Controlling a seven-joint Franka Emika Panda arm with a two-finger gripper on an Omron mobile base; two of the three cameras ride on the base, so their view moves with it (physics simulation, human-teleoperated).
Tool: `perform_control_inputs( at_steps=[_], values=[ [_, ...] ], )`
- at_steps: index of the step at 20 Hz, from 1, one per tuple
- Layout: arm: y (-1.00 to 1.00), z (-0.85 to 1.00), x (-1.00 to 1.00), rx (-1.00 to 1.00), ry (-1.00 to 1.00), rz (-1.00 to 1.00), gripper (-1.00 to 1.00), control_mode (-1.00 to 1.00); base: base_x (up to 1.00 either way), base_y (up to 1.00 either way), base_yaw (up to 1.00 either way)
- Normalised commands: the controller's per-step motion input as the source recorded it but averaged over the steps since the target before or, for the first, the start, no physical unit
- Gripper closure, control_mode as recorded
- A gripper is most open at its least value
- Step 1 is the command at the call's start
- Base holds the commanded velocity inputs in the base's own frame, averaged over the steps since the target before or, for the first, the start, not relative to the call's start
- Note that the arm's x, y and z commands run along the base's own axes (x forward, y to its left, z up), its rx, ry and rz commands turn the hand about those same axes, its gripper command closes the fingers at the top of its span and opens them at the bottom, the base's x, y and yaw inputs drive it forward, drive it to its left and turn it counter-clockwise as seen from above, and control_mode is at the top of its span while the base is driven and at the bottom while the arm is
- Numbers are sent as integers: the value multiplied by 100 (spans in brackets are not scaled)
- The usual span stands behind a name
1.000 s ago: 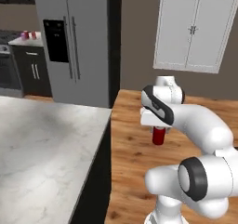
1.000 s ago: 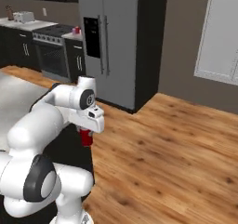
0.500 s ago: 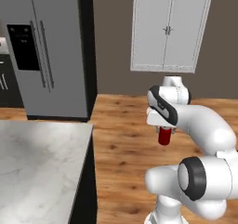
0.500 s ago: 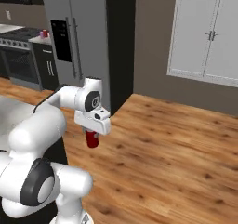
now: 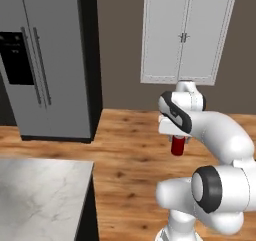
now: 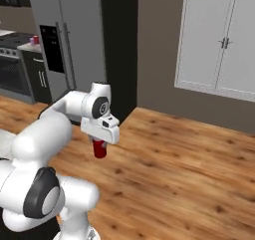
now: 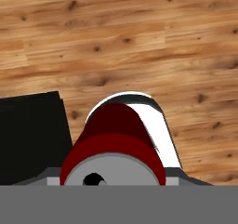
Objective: Four empty soda cans are scattered around the kitchen. Gather all the cans and cluster them next to the stove for recycling.
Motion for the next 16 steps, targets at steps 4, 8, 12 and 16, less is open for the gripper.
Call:
perform_control_inputs(
  at_steps=[4, 8, 12, 16],
  values=[
    [0, 0, 0, 0, 0, 0, 100, 100, 75, 0, 0],
    [0, 0, 0, 0, 0, 0, 100, 100, 75, 1, 0],
    [0, 0, 0, 0, 0, 0, 100, 100, 75, 5, 0],
    [0, 0, 0, 0, 0, 0, 100, 100, 75, 8, -1]
  ],
)
